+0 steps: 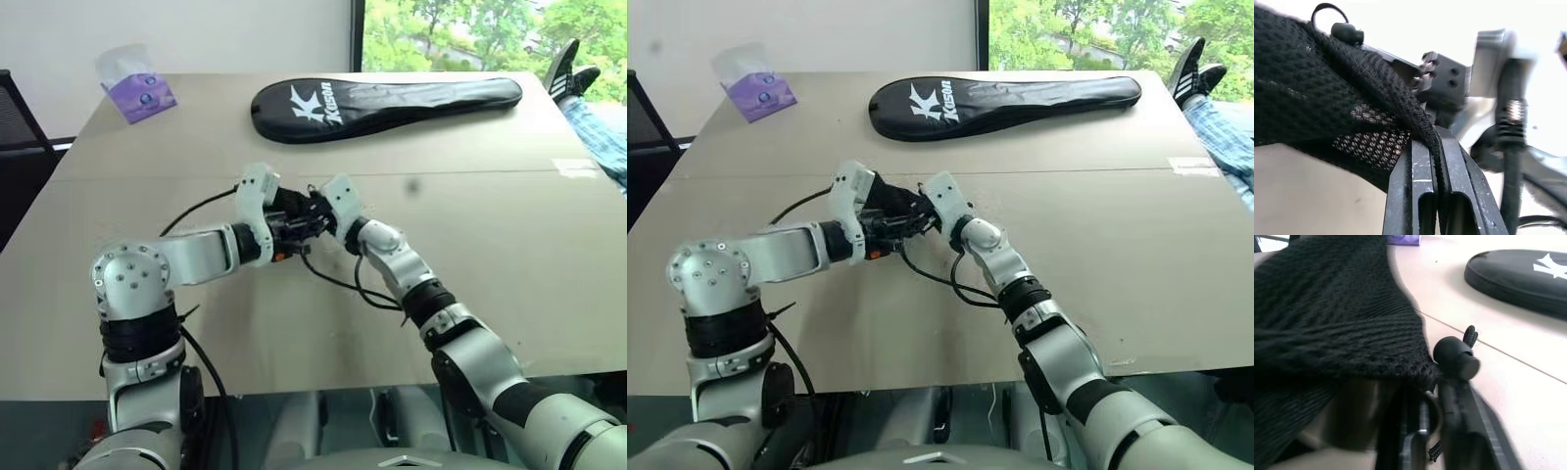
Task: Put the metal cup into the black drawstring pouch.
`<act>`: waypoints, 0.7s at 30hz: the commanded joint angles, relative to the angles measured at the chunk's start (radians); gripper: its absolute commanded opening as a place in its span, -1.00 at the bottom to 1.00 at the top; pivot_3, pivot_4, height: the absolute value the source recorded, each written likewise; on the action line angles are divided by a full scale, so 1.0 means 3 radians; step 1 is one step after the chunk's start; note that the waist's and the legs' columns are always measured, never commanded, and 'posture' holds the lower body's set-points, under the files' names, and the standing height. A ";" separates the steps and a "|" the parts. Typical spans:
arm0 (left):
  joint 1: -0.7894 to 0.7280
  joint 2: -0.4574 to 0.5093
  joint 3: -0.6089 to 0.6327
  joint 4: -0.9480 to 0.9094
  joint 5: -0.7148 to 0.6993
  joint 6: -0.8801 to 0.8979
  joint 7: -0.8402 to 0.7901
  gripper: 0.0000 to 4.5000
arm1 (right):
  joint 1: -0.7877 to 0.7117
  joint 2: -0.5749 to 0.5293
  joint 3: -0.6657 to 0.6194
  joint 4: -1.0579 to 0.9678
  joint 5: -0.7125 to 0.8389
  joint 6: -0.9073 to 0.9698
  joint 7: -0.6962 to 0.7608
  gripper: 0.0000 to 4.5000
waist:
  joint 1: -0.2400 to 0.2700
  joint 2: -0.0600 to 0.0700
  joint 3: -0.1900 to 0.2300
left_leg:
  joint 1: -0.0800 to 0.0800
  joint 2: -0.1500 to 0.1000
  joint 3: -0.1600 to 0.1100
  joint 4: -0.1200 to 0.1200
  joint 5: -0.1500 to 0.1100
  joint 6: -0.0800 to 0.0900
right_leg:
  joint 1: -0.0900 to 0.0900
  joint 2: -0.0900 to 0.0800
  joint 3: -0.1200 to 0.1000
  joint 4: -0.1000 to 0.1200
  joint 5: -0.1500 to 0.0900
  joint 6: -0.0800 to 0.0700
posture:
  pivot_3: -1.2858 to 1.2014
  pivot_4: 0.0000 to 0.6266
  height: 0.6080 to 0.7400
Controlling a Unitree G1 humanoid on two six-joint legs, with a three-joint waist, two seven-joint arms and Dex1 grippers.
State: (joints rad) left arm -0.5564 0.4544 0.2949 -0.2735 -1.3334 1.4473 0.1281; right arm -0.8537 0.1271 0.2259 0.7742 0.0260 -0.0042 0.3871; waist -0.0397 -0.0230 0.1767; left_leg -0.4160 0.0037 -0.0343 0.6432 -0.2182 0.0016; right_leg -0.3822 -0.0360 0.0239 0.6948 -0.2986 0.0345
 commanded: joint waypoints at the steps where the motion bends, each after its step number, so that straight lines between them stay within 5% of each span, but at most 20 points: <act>1: 0.0066 -0.0021 -0.0021 -0.0217 -0.0177 -0.0198 -0.0285 -1.00 | -0.0012 -0.0030 -0.0003 -0.0410 -0.0056 0.0235 -0.0011 0.14 | 0.0001 0.0000 0.0000 | 0.0000 0.0000 0.0000 0.0000 0.0000 0.0000 | 0.0000 0.0000 0.0000 0.0000 0.0000 0.0000 | 0.03 -0.52 1.00; 5: 0.0201 0.0052 0.0005 -0.0149 -0.0048 -0.0370 -0.0446 -1.00 | 0.0198 -0.0272 0.0047 -0.1145 -0.0188 0.0692 -0.0004 0.95 | 0.0012 0.0000 0.0000 | 0.0000 -0.0001 0.0000 0.0000 0.0000 0.0000 | 0.0000 0.0000 0.0000 -0.0001 0.0000 0.0000 | 0.03 -0.52 1.00; 14: 0.0365 0.0118 -0.0043 -0.0008 0.0210 -0.0657 -0.0676 -1.00 | 0.0731 -0.1040 0.0160 -0.3156 0.0139 0.2153 0.0727 0.98 | 0.0013 0.0001 0.0001 | 0.0000 -0.0001 -0.0001 -0.0003 0.0000 0.0001 | 0.0000 0.0001 -0.0001 -0.0003 0.0000 0.0000 | 0.03 -0.52 1.00; 21: 0.0337 0.0132 -0.0117 0.0101 0.0419 -0.0813 -0.0934 -1.00 | 0.0819 -0.1333 0.0043 -0.3806 0.0456 0.2705 0.0863 0.98 | 0.0016 0.0001 0.0001 | 0.0001 -0.0001 0.0000 -0.0005 -0.0008 0.0014 | 0.0000 0.0001 -0.0004 -0.0003 -0.0001 -0.0001 | 0.03 -0.52 1.00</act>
State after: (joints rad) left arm -0.4469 0.4819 0.2627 -0.2432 -1.2202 1.2284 -0.1310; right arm -0.6088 -0.2717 0.2634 -0.3082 0.1336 0.7891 0.6416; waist -0.0348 -0.0227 0.1768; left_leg -0.4157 0.0035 -0.0343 0.6416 -0.2205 0.0058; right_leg -0.3821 -0.0358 0.0226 0.6937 -0.2988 0.0344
